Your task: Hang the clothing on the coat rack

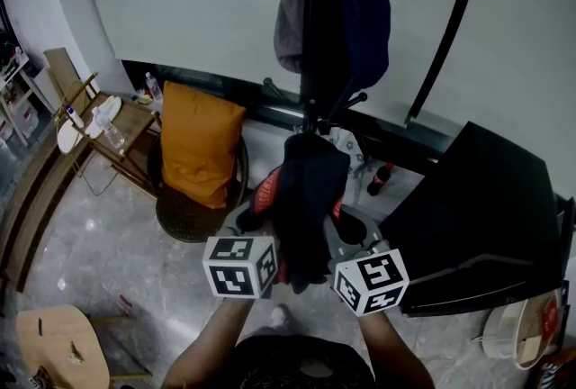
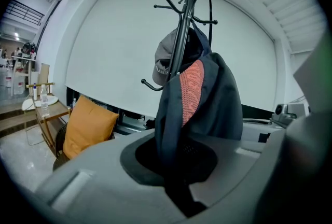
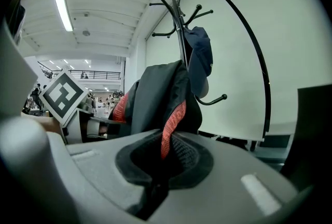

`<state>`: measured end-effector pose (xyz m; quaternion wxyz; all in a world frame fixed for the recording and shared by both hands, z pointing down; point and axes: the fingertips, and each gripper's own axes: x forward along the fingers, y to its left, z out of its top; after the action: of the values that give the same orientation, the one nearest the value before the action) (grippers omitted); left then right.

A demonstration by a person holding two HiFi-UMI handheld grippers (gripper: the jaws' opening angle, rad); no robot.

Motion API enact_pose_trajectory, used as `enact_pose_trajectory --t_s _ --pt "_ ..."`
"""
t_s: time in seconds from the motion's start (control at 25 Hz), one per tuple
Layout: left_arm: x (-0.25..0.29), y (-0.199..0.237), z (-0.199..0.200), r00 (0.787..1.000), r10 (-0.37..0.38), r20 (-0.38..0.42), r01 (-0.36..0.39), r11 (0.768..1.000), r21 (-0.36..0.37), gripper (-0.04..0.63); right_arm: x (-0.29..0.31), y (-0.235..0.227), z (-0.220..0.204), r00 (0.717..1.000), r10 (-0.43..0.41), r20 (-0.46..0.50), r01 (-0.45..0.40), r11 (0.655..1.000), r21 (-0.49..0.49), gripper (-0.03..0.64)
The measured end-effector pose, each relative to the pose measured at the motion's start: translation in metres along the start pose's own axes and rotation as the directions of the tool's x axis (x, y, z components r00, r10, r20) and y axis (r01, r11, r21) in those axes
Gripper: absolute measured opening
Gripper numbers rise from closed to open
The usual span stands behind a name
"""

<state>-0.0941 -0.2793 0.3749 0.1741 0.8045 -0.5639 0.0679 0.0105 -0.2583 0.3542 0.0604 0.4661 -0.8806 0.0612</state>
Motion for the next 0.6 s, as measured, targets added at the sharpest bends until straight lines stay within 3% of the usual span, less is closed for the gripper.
enact_pose_trajectory --t_s 0.6 --pt "0.045 0.016 0.002 0.997 -0.067 -0.031 0.067 0.998 0.000 0.018 0.031 -0.020 -0.007 0.997 -0.073 -0.012 0.073 0.997 -0.003 0.018"
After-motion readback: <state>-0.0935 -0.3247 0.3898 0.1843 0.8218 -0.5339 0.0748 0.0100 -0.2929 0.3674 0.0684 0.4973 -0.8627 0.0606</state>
